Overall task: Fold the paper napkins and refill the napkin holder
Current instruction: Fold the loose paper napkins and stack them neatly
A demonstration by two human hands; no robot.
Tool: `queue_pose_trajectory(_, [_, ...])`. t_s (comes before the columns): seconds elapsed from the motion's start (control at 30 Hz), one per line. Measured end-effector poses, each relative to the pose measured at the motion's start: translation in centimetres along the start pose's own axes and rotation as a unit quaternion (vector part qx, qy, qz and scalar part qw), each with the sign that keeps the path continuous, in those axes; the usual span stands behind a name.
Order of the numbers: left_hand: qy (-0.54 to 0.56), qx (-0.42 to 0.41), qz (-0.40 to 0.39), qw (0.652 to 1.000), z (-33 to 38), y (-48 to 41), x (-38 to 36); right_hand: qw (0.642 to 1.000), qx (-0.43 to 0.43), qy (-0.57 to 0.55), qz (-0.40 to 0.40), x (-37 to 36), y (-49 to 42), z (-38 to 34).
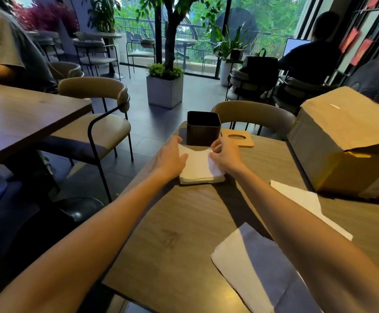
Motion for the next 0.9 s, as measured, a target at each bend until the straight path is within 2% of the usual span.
queue_pose_trajectory(0.17, [-0.083, -0.039, 0.008, 0.996, -0.6, 0.3, -0.5, 1.000, 0.010, 0.024, -0.016, -0.4, -0.2, 0.3])
queue_pose_trajectory(0.5, [-0.094, -0.059, -0.002, 0.994, -0.5, 0.5, -0.6, 0.998, 0.024, 0.063, -0.016, -0.5, 0.0, 0.6])
queue_pose_trajectory(0.73, [-0.141, -0.078, -0.014, 0.987, -0.1, 1.1, -0.7, 0.969, 0.097, 0.225, -0.023, -0.5, 0.6, 0.5])
queue_pose_trajectory(0.9, [-0.146, -0.118, 0.007, 0.982, 1.2, 2.1, 0.6, 0.978, 0.075, 0.190, -0.044, 1.6, 1.1, 1.2])
Point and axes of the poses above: each hand's wrist, its own y-axis away from the middle knuckle, its own x-axis out of the back of the hand, z = x × y, the point moved 2 cm from there along -y, towards the middle knuckle, and after that the axes turned 7 degrees about -x, right-handed, at the moved point
